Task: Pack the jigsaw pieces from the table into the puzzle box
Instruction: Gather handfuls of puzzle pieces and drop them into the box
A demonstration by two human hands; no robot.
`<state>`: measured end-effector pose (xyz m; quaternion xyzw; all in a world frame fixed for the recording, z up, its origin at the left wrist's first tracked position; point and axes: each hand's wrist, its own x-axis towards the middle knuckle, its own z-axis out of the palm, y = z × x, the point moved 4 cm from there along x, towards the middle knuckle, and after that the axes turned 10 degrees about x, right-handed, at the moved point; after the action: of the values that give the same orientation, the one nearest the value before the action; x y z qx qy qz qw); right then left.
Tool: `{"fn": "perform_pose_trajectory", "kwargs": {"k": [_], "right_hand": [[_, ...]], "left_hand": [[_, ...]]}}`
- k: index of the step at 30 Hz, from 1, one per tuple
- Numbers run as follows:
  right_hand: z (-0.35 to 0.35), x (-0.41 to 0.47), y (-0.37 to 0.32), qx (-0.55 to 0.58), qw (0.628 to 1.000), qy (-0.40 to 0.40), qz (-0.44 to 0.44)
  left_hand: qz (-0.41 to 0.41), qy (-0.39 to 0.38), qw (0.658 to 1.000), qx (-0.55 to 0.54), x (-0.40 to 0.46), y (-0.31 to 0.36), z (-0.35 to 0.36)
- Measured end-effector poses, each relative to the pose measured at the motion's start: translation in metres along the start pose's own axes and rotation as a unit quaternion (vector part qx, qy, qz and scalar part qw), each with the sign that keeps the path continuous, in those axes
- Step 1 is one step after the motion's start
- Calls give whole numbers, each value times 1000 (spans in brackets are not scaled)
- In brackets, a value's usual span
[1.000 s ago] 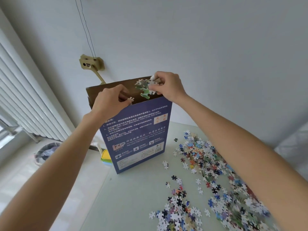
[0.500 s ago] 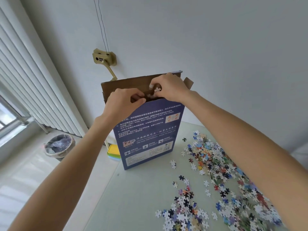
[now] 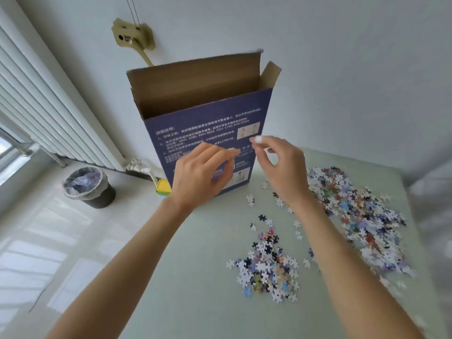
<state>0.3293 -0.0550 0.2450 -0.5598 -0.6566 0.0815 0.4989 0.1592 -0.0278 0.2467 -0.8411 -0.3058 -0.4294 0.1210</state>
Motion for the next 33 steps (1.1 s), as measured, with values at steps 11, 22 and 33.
{"fn": "perform_pose_trajectory", "kwargs": {"k": [11,22,33], "right_hand": [[4,-245,159,-149,884,-252,366],[-21,-299,167,-199,851,-201,441],[42,-304,118,-82,869,-346,344]], "left_hand": [[-196,-464,857,-105,-150,30,166],[-118,-589,799,-16,-184,51,245],[-11,-618,784,-54,-238,106,140]]}}
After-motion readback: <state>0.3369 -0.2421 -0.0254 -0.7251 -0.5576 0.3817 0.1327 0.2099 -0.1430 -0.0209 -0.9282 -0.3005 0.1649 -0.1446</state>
